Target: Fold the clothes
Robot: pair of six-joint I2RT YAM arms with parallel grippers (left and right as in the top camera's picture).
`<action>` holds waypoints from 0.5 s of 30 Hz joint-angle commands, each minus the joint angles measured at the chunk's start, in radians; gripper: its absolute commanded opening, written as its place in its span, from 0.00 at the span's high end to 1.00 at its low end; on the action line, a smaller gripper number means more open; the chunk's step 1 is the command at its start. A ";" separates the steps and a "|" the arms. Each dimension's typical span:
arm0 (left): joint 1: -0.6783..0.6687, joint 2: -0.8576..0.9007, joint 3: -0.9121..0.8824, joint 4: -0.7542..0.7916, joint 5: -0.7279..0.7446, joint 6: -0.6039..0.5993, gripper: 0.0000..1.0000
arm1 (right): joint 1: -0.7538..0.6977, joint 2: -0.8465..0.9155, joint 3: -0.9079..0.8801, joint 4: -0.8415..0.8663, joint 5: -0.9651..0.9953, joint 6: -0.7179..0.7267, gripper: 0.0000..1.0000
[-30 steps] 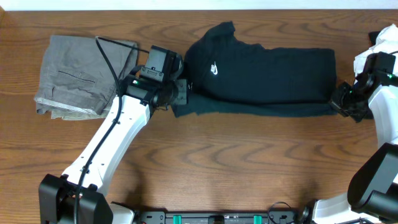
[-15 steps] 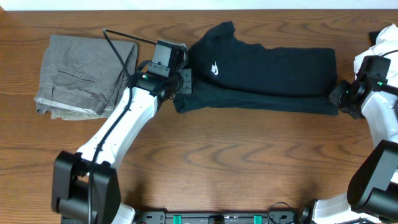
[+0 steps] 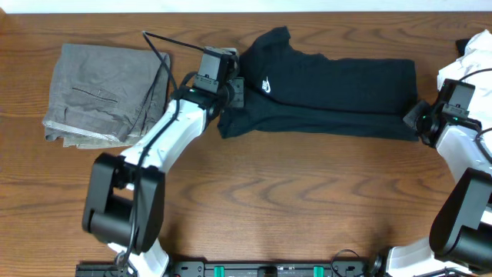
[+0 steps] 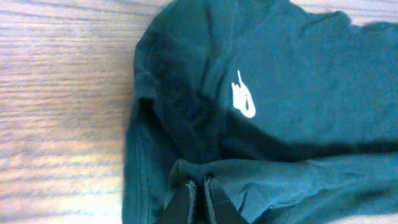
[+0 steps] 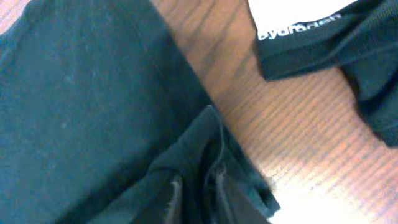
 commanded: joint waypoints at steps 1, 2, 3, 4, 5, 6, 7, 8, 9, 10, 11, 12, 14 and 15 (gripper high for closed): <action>0.002 0.056 0.014 0.041 -0.009 0.013 0.93 | 0.014 0.035 -0.020 0.047 0.018 -0.002 0.77; 0.002 0.067 0.014 0.054 -0.009 0.013 0.93 | 0.015 0.043 -0.020 0.060 0.018 -0.002 0.76; 0.002 0.076 0.014 0.065 -0.008 0.013 0.92 | 0.017 0.052 -0.020 0.075 0.017 -0.002 0.70; 0.002 0.084 0.014 0.076 -0.008 0.013 0.91 | 0.020 0.060 -0.020 0.093 0.016 -0.002 0.64; 0.002 0.091 0.014 0.085 -0.008 0.013 0.90 | 0.024 0.069 -0.020 0.110 0.014 -0.005 0.60; 0.002 0.095 0.014 0.095 -0.008 0.013 0.84 | 0.029 0.077 -0.020 0.129 0.012 -0.014 0.57; 0.002 0.096 0.014 0.104 -0.009 0.013 0.73 | 0.034 0.085 -0.020 0.154 0.010 -0.033 0.53; 0.003 0.094 0.015 0.116 -0.008 0.017 0.71 | 0.040 0.089 -0.019 0.179 0.010 -0.057 0.50; 0.003 0.086 0.018 0.125 -0.008 0.025 0.66 | 0.045 0.089 -0.018 0.205 0.010 -0.089 0.46; 0.003 0.074 0.023 0.130 -0.008 0.039 0.62 | 0.047 0.085 -0.011 0.215 0.009 -0.115 0.45; 0.004 0.058 0.031 0.130 -0.009 0.053 0.56 | 0.047 0.077 0.004 0.210 0.003 -0.134 0.44; 0.004 0.040 0.039 0.130 -0.009 0.066 0.50 | 0.047 0.068 0.023 0.196 -0.009 -0.154 0.43; 0.006 -0.003 0.050 0.129 -0.009 0.084 0.42 | 0.046 0.046 0.082 0.128 -0.048 -0.187 0.41; 0.007 -0.029 0.050 0.127 -0.010 0.086 0.40 | 0.046 0.036 0.116 0.078 -0.068 -0.197 0.41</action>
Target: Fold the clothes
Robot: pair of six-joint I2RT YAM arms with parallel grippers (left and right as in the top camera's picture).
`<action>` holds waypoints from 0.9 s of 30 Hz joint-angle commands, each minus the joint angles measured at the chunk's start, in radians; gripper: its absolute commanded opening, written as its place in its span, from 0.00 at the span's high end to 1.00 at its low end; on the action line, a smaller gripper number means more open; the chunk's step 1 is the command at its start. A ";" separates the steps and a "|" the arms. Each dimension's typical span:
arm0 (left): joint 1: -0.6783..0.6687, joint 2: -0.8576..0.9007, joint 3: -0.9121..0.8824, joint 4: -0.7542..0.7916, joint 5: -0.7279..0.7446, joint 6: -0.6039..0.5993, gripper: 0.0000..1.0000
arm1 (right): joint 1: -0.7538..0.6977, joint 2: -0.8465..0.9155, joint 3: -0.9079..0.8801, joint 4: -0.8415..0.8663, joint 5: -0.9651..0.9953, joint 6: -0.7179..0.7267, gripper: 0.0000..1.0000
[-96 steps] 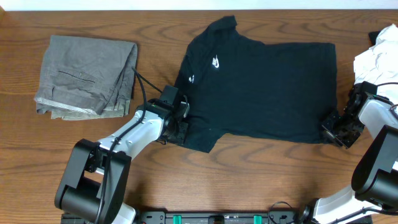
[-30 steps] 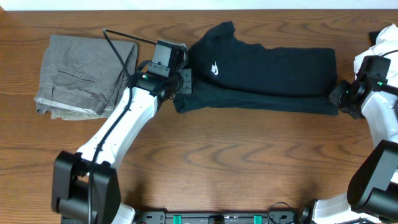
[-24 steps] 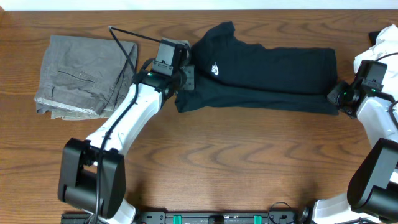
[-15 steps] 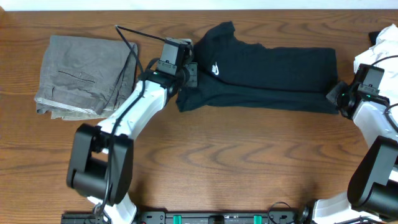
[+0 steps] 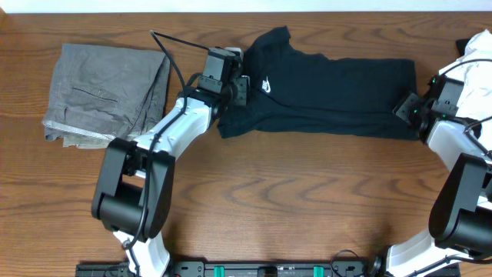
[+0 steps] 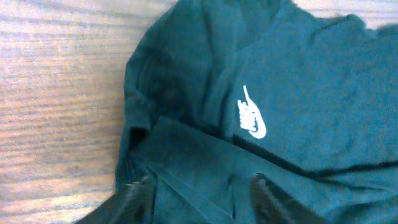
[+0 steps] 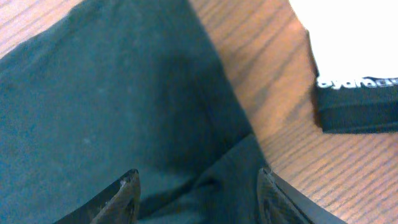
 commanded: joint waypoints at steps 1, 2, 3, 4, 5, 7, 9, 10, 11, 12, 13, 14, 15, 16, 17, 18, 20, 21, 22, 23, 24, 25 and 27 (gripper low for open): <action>0.008 -0.124 0.048 -0.007 -0.012 0.042 0.40 | 0.006 -0.052 0.128 -0.112 -0.069 -0.095 0.41; 0.011 -0.146 0.048 -0.026 -0.014 0.042 0.40 | 0.006 -0.059 0.164 -0.178 -0.079 -0.096 0.42; 0.013 -0.166 0.048 -0.055 -0.014 0.042 0.40 | 0.006 -0.063 0.199 -0.251 -0.083 -0.096 0.43; 0.014 -0.181 0.048 -0.090 -0.013 0.042 0.40 | 0.006 -0.065 0.229 -0.323 -0.088 -0.096 0.44; 0.014 -0.193 0.048 -0.132 -0.013 0.042 0.43 | 0.006 -0.065 0.255 -0.393 -0.089 -0.096 0.45; 0.014 -0.201 0.048 -0.224 -0.013 0.041 0.78 | 0.006 -0.065 0.280 -0.512 -0.088 -0.096 0.48; 0.013 -0.195 0.047 -0.325 -0.013 0.037 0.81 | 0.006 -0.064 0.275 -0.597 -0.085 -0.097 0.60; 0.013 -0.189 0.042 -0.361 -0.013 0.037 0.85 | 0.006 -0.061 0.263 -0.636 -0.068 -0.096 0.80; 0.013 -0.181 0.033 -0.383 -0.013 0.037 0.85 | 0.006 -0.060 0.250 -0.655 -0.055 -0.093 0.94; 0.013 -0.173 0.020 -0.390 -0.013 0.037 0.86 | 0.006 -0.056 0.225 -0.662 -0.031 -0.092 0.99; 0.013 -0.164 0.008 -0.388 -0.013 0.037 0.86 | 0.006 -0.054 0.200 -0.652 -0.006 -0.092 0.99; 0.013 -0.151 -0.005 -0.382 -0.013 0.037 0.86 | 0.006 -0.051 0.171 -0.624 0.018 -0.093 0.99; 0.013 -0.135 -0.013 -0.375 -0.013 0.037 0.86 | 0.006 -0.047 0.141 -0.586 0.035 -0.093 0.99; 0.013 -0.116 -0.014 -0.375 -0.013 0.037 0.86 | 0.005 -0.043 0.115 -0.547 0.046 -0.093 0.99; 0.013 -0.096 -0.014 -0.373 -0.013 0.037 0.86 | 0.004 -0.039 0.090 -0.504 0.049 -0.093 0.99; 0.013 -0.075 -0.014 -0.367 -0.013 0.037 0.86 | 0.002 -0.036 0.063 -0.457 0.050 -0.093 0.99; 0.013 -0.037 -0.014 -0.351 -0.013 0.037 0.86 | 0.002 -0.035 0.029 -0.389 0.050 -0.093 0.99; 0.013 -0.022 -0.014 -0.341 -0.013 0.037 0.86 | 0.002 -0.035 0.016 -0.356 0.051 -0.099 0.99; 0.013 -0.006 -0.014 -0.329 -0.013 0.037 0.86 | 0.002 -0.034 0.009 -0.336 0.056 -0.101 0.99; 0.013 0.011 -0.014 -0.315 -0.013 0.037 0.86 | 0.003 -0.034 0.002 -0.316 0.066 -0.101 0.99; 0.013 0.024 -0.014 -0.302 -0.013 0.037 0.86 | 0.002 -0.034 -0.003 -0.302 0.070 -0.101 0.98; 0.013 0.036 -0.014 -0.291 -0.013 0.037 0.86 | 0.002 -0.034 -0.010 -0.288 0.077 -0.101 0.98; 0.013 0.058 -0.014 -0.278 -0.013 0.037 0.86 | 0.002 -0.034 -0.026 -0.266 0.092 -0.101 0.98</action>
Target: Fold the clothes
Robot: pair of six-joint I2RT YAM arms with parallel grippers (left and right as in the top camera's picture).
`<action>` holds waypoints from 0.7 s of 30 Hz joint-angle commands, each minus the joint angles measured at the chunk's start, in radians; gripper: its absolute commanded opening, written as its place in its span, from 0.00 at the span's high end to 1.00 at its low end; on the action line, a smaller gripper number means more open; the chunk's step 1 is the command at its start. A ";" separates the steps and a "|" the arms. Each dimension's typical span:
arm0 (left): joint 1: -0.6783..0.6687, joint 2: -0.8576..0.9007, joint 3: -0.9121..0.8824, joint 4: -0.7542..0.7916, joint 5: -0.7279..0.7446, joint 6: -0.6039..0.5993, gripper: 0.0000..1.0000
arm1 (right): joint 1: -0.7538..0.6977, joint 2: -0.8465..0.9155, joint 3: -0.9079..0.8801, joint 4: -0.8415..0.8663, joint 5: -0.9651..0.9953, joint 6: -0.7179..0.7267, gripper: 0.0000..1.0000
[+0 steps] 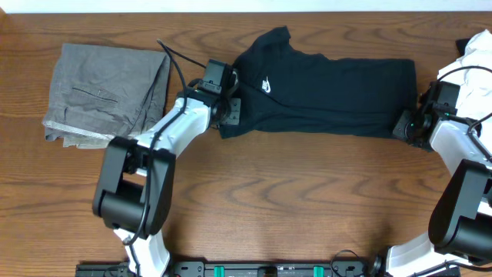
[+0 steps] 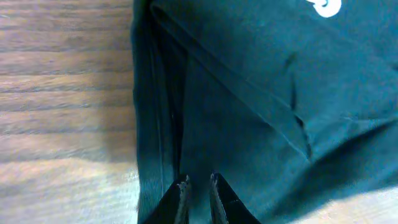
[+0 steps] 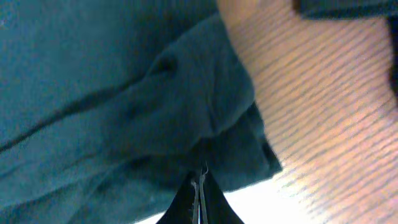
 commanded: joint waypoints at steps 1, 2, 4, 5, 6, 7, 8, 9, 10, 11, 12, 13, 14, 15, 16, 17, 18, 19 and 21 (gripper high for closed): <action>0.005 0.034 -0.006 0.011 -0.012 0.005 0.85 | 0.001 0.000 -0.032 0.028 0.048 -0.010 0.98; 0.005 0.041 -0.006 0.010 -0.012 0.005 0.86 | 0.001 0.000 -0.043 0.040 0.053 -0.010 0.98; 0.005 0.052 -0.006 0.003 -0.012 0.005 0.86 | 0.001 0.002 -0.067 0.060 0.064 -0.010 0.98; 0.005 0.055 -0.006 0.000 -0.012 0.005 0.85 | 0.001 0.002 -0.075 0.064 0.067 -0.010 0.98; 0.005 0.056 -0.006 -0.006 -0.013 0.005 0.86 | 0.001 0.002 -0.085 0.066 0.067 -0.010 0.98; 0.005 0.057 -0.006 -0.012 -0.013 0.006 0.86 | 0.001 0.002 -0.092 0.066 0.067 -0.010 0.98; 0.005 0.057 -0.006 -0.021 -0.013 0.006 0.86 | 0.001 0.002 -0.100 0.055 0.068 -0.010 0.98; 0.005 0.057 -0.006 -0.029 -0.013 0.006 0.86 | 0.001 0.002 -0.106 0.039 0.069 -0.010 0.99; 0.005 0.057 -0.006 -0.042 -0.014 0.006 0.86 | 0.001 0.002 -0.107 0.015 0.071 -0.009 0.99; 0.005 0.057 -0.006 -0.060 -0.024 0.006 0.86 | 0.001 0.002 -0.107 -0.009 0.072 -0.009 0.99; 0.005 0.057 -0.006 -0.081 -0.039 0.006 0.86 | 0.001 0.002 -0.107 -0.031 0.078 -0.004 0.99; 0.005 0.057 -0.006 -0.100 -0.052 0.006 0.86 | 0.001 0.002 -0.107 -0.049 0.089 0.006 0.99; 0.005 0.057 -0.006 -0.126 -0.068 0.006 0.86 | 0.001 0.002 -0.107 -0.071 0.093 0.017 0.99; 0.005 0.057 -0.006 -0.151 -0.083 0.006 0.86 | 0.001 0.002 -0.107 -0.090 0.093 0.026 0.99; 0.005 0.056 -0.006 -0.172 -0.095 0.006 0.86 | 0.001 0.002 -0.107 -0.114 0.093 0.045 0.99; 0.005 0.055 -0.006 -0.188 -0.103 0.006 0.86 | 0.001 0.001 -0.107 -0.140 0.093 0.064 0.99; 0.005 0.050 -0.006 -0.201 -0.112 0.006 0.86 | 0.001 0.001 -0.107 -0.165 0.093 0.080 0.99; 0.005 0.044 -0.006 -0.212 -0.120 0.007 0.86 | 0.001 0.001 -0.107 -0.190 0.093 0.088 0.99; 0.005 0.025 -0.005 -0.243 -0.161 0.011 0.86 | 0.001 0.001 -0.106 -0.232 0.092 0.089 0.99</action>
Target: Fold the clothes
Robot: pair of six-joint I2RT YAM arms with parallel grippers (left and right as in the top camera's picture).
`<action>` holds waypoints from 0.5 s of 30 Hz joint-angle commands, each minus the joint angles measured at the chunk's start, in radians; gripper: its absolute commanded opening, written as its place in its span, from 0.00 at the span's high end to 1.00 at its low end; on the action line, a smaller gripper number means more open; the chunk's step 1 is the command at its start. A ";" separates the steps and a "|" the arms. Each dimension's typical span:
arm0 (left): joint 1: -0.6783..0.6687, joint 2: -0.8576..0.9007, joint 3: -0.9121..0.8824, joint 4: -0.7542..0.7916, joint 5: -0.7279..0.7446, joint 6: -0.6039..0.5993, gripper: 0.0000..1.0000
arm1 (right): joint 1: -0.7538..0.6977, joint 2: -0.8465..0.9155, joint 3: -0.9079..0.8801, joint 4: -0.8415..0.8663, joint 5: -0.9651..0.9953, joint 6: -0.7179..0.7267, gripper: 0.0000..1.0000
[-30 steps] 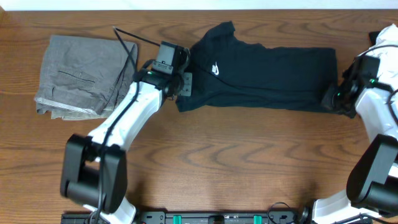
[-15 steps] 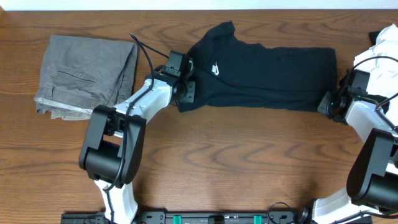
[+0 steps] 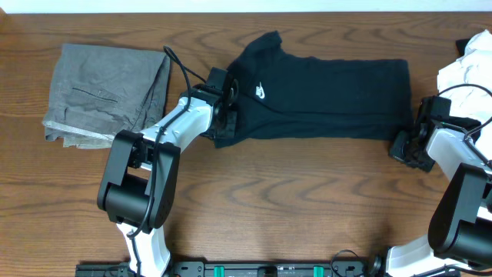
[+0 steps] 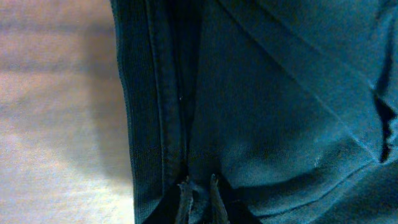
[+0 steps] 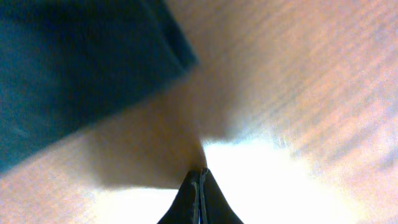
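Note:
A black T-shirt (image 3: 323,100) with a small white logo (image 3: 260,92) lies folded into a long band across the back of the table. My left gripper (image 3: 224,117) sits at the shirt's near left corner. In the left wrist view the gripper (image 4: 200,185) is shut on the shirt's layered edge (image 4: 161,124). My right gripper (image 3: 405,146) is just off the shirt's near right corner, over bare wood. In the right wrist view the gripper (image 5: 200,172) is shut with nothing in it, and the shirt's corner (image 5: 74,74) lies at the upper left.
Folded grey trousers (image 3: 104,92) lie at the back left, beside the left arm. A pile of white clothing (image 3: 469,65) sits at the right edge behind the right arm. Bare wooden table (image 3: 292,200) stretches in front of the shirt.
My right gripper was shut on the shirt's near right corner; now it is shut on nothing over bare wood. The shirt lies slightly further left. My left gripper still pinches the left corner.
First both grippers were shut on the shirt's near edge, one at each end. Then both stood open over the shirt, with a flap laid on it. Later both were shut on its near corners. Now only the left one holds cloth.

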 commanded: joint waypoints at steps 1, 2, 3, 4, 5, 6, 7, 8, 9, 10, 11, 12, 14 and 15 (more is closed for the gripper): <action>0.005 -0.017 -0.011 -0.054 -0.116 0.019 0.86 | 0.001 0.027 -0.027 -0.060 0.003 0.042 0.99; 0.005 -0.028 -0.011 -0.071 -0.149 0.027 0.86 | 0.001 0.027 -0.025 -0.076 0.003 0.042 0.99; 0.005 -0.040 -0.011 -0.085 -0.185 0.030 0.86 | 0.002 0.026 -0.021 -0.084 -0.005 0.041 0.99; 0.005 -0.050 -0.011 -0.088 -0.201 0.030 0.85 | 0.003 0.023 -0.014 -0.085 -0.013 0.041 0.99; 0.005 -0.058 -0.011 -0.086 -0.200 0.030 0.85 | 0.005 0.018 -0.003 -0.085 -0.018 0.037 0.99; 0.005 -0.066 -0.011 -0.079 -0.200 0.029 0.86 | 0.006 0.011 0.011 -0.087 -0.023 0.037 0.99; 0.005 -0.074 -0.011 -0.074 -0.200 0.029 0.86 | 0.005 0.004 0.032 -0.088 -0.033 0.036 0.99; 0.004 -0.078 -0.011 -0.070 -0.200 0.029 0.86 | 0.005 -0.002 0.051 -0.088 -0.045 0.035 0.99; 0.004 -0.082 -0.010 -0.068 -0.200 0.029 0.86 | 0.005 -0.005 0.074 -0.088 -0.069 0.016 0.99; 0.004 -0.082 -0.010 -0.068 -0.199 0.029 0.86 | 0.005 -0.005 0.092 -0.089 -0.092 0.001 0.99; 0.004 -0.082 -0.010 -0.068 -0.199 0.029 0.86 | 0.005 -0.005 0.107 -0.088 -0.120 -0.013 0.99; 0.004 -0.082 -0.010 -0.068 -0.200 0.029 0.86 | 0.005 -0.005 0.117 -0.082 -0.150 -0.016 0.99; 0.004 -0.082 -0.010 -0.068 -0.199 0.028 0.85 | 0.005 -0.005 0.121 -0.051 -0.189 -0.017 0.99; 0.004 -0.082 -0.010 -0.066 -0.200 0.028 0.86 | 0.005 -0.005 0.121 -0.038 -0.195 -0.016 0.99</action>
